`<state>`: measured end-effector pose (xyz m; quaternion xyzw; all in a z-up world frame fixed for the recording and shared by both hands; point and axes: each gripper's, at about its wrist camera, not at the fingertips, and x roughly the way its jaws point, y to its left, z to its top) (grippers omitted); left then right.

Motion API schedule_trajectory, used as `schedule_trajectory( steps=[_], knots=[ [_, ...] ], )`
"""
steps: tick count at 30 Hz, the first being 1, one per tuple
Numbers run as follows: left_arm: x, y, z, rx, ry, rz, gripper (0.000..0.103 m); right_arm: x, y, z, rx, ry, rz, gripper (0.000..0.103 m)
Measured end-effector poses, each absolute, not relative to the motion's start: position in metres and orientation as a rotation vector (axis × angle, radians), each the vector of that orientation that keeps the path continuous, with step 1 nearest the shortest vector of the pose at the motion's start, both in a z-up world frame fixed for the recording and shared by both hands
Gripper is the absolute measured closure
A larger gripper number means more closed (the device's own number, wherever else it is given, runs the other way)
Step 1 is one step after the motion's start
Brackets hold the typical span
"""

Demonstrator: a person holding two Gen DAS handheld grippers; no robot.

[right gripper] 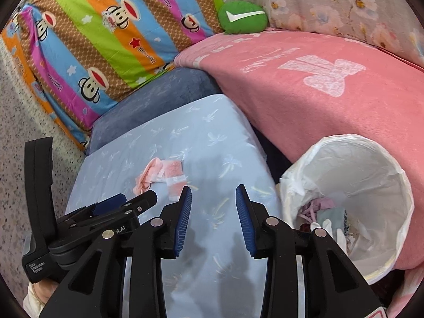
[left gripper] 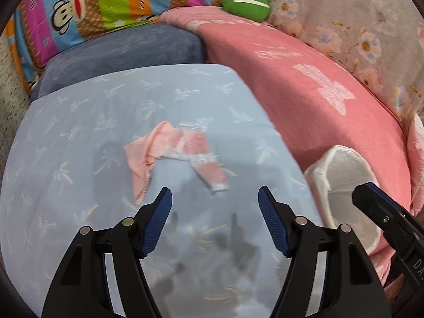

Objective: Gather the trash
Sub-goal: 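Move both tools back over the pink cloth and pink packet on the table, then close the left tool on the pink cloth while the right tool grasps the pink packet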

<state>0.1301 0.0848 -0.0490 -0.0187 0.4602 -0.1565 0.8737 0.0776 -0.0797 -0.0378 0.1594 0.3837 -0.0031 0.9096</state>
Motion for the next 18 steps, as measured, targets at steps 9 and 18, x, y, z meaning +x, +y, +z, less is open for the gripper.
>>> schedule_trajectory(
  steps=[9, 18],
  knots=[
    [0.163, 0.131, -0.08, -0.055, 1.024, -0.217, 0.038, 0.132, -0.043, -0.063, 0.29, 0.844, 0.054, 0.059],
    [0.199, 0.152, -0.1, -0.119, 1.083, -0.208, 0.038, 0.189, -0.009, -0.101, 0.232, 0.938, 0.088, 0.057]
  ],
)
